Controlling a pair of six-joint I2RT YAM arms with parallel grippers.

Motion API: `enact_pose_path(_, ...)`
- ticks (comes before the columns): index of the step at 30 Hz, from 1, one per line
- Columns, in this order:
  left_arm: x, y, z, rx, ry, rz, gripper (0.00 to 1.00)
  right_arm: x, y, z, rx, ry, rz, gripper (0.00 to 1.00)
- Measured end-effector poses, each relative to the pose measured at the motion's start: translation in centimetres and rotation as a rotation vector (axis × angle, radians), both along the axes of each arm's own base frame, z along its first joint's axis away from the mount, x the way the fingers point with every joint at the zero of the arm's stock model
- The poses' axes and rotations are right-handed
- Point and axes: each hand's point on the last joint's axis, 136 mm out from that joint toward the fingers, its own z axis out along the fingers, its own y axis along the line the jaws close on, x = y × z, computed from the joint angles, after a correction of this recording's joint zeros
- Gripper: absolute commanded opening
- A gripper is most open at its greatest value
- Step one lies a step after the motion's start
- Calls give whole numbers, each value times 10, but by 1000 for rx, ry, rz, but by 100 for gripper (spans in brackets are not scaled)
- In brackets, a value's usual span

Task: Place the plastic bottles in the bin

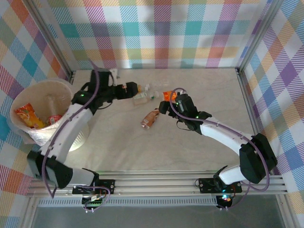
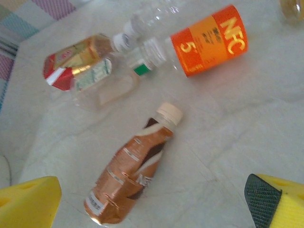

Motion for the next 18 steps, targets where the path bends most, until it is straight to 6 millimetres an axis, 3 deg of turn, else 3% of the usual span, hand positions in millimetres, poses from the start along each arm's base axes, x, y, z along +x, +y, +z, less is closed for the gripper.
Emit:
enact_pose_path(9,4,-58,-124,251,228,-126,93,-13,-19,-1,-42,21,-39,100)
enact_pose_path(14,5,-78,-170,379,290,-200,84,-17,-33,11,-61,-19,-70,100)
enact_pose_path(18,4,-86,-194,427,331,-238,84,-21,-43,13,-91,-41,-86,100)
